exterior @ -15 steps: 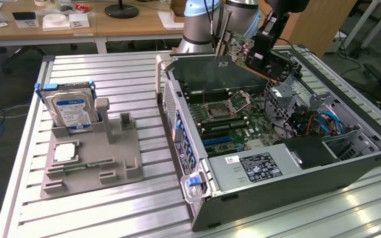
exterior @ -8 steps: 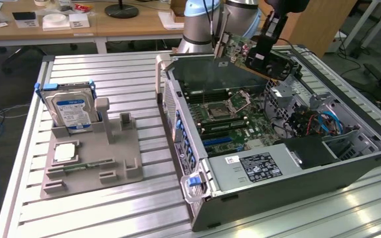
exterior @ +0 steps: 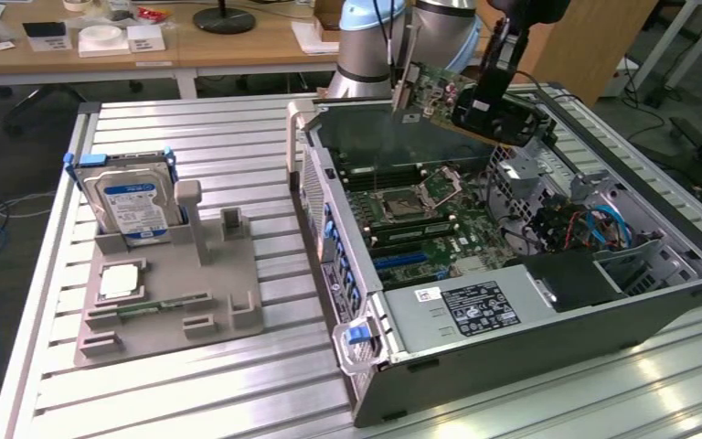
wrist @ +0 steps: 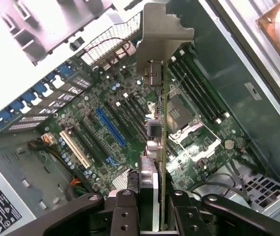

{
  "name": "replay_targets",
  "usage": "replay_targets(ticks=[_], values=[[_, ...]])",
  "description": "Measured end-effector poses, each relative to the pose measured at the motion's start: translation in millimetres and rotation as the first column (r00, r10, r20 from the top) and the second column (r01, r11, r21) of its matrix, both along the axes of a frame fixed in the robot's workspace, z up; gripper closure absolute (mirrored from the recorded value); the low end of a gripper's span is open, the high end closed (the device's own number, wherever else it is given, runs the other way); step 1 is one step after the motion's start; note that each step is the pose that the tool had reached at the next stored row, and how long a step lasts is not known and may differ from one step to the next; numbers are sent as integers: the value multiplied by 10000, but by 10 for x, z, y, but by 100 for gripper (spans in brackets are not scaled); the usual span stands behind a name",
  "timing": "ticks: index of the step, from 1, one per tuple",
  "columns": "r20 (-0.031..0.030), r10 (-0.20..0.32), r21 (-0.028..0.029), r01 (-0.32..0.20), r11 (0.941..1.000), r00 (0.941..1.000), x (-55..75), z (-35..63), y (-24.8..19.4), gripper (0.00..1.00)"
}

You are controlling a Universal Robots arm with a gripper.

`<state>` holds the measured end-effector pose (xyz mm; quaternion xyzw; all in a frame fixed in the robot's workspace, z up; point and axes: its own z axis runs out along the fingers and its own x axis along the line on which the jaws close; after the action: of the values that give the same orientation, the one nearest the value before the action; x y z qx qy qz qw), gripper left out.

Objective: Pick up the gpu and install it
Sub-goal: 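Insert the gpu into the slot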

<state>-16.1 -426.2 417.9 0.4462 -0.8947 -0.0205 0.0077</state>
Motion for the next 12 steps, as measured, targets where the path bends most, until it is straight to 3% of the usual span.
replay_targets(ticks=[6,12], values=[[0,775,0,-775,9970,9970,0,-1,0,72],[1,1562,1,-1562,9877,9877,0,-1,0,72]])
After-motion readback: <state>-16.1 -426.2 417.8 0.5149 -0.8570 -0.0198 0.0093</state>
